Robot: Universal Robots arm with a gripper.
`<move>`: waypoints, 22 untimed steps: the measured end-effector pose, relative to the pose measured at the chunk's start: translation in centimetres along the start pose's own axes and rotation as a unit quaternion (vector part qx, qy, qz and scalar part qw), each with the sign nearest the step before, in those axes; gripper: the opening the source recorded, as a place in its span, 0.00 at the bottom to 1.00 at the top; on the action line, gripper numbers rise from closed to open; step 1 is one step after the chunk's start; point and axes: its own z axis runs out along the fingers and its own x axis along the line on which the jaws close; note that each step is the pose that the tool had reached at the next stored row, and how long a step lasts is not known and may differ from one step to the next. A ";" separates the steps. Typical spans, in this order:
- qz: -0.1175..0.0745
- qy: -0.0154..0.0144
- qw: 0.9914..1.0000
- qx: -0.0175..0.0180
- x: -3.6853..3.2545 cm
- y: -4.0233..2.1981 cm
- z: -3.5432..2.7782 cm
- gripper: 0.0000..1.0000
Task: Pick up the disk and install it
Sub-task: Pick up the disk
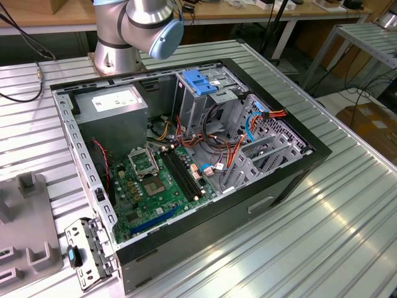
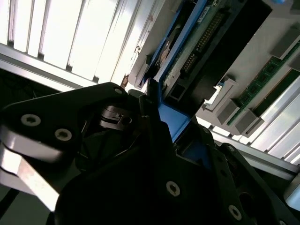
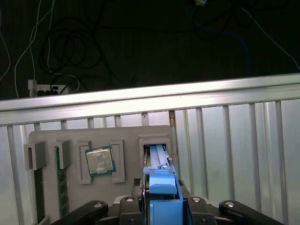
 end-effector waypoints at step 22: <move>-0.041 -0.001 0.999 0.000 0.04 0.02 0.02 0.37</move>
